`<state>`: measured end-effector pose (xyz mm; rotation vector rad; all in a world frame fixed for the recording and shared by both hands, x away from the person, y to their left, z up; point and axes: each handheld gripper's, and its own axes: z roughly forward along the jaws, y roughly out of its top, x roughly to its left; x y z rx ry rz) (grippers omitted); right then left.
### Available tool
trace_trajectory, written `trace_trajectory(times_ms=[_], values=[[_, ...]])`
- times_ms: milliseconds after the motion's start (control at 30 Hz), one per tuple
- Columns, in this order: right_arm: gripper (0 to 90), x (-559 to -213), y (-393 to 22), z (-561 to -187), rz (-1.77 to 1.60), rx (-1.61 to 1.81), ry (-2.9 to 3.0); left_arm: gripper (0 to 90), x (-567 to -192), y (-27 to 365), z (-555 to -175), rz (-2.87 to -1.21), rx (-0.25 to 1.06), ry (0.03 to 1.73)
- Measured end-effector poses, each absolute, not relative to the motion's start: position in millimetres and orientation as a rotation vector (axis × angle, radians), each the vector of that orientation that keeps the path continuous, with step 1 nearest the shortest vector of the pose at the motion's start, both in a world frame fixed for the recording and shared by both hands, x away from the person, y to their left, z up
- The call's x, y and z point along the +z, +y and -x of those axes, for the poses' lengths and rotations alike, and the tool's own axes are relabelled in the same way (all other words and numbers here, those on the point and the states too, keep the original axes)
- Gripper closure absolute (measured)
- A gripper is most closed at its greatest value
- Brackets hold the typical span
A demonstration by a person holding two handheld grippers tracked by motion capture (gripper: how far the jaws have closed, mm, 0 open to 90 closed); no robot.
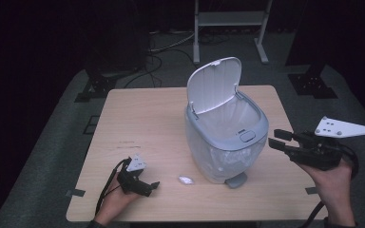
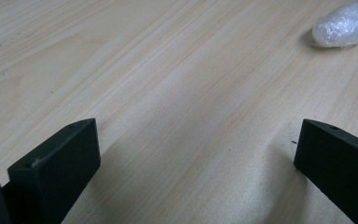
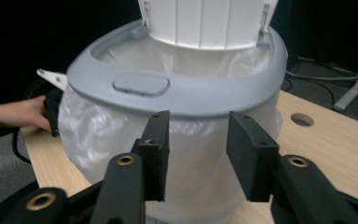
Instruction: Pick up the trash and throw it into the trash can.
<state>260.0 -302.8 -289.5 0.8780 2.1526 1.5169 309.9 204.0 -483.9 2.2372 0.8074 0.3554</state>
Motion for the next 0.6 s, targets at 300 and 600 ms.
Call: trace_trajectory(times_ms=[300,600], values=[[41.5,-308.7,-310.3,-259.7,-0.935,1.454,2.177,0.0,-483.9,204.0,-309.9,-2.237,0.356,0.807],[26.2,-334.5,-314.9,-261.4,-1.005,1.374,2.198,0.0,-483.9,204.0,-309.9,-2.237,0.356,0.807]])
